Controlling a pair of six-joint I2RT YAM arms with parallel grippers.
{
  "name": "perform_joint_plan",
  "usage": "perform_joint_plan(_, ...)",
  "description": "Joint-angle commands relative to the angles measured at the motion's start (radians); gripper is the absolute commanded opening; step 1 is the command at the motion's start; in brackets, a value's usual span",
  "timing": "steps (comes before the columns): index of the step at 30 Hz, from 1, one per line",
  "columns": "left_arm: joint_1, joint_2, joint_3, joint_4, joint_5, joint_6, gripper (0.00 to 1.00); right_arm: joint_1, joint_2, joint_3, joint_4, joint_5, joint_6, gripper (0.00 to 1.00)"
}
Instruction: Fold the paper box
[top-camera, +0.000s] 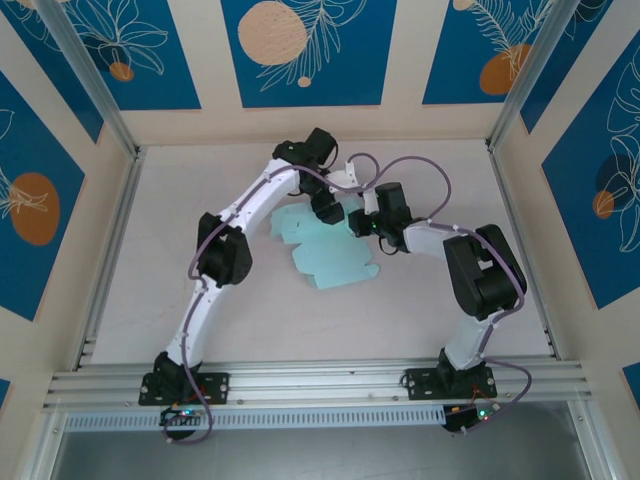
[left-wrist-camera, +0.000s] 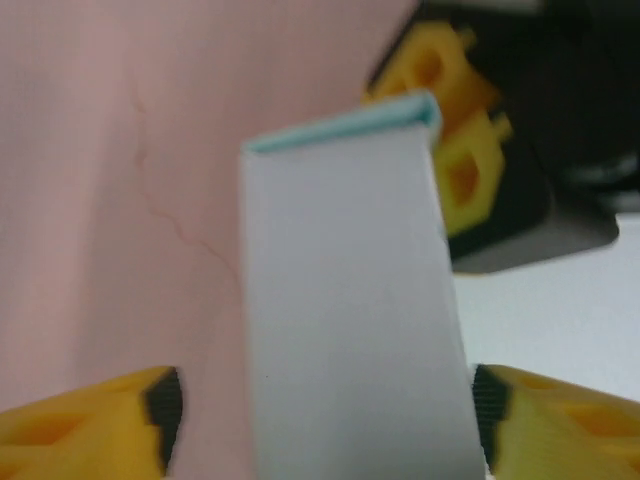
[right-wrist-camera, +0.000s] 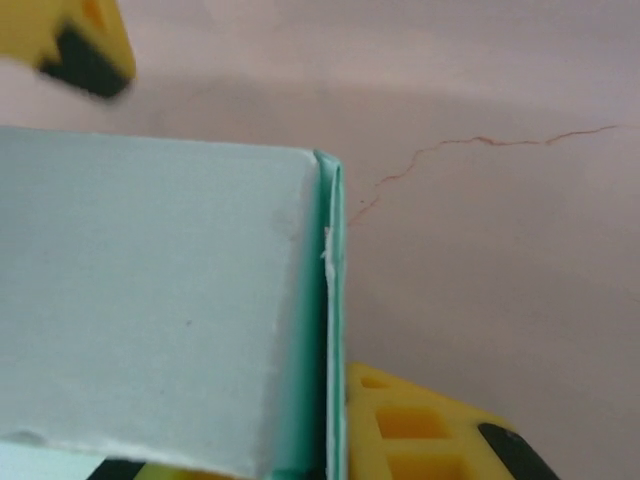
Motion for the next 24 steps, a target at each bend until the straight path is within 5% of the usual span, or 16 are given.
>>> perform_joint_plan(1,-0.007,-0.130,0.001,0.053,-0.038,-0.052,0.86,0.028,-0.061,0.031,-0.061,0.105,-0.059,0.16)
perform_joint_plan(5,-0.004,-0.204,-0.010,0.042,-0.023,-0.077,1.00,0.050,-0.066,0.054,-0.104,0.187,-0.090,0.16)
perform_joint_plan(11,0.017,-0.366,-0.135,0.128,-0.172,-0.238,1.00,0.079,-0.079,0.079,-0.149,0.248,-0.095,0.15)
perform_joint_plan(16,0.063,-0.666,-0.583,0.401,-0.383,-0.469,1.00,0.098,-0.095,0.080,-0.165,0.280,-0.064,0.15)
perform_joint_plan(24,0.161,-1.094,-1.339,0.839,-0.392,-0.854,1.00,0.152,-0.117,0.067,-0.169,0.314,-0.016,0.12)
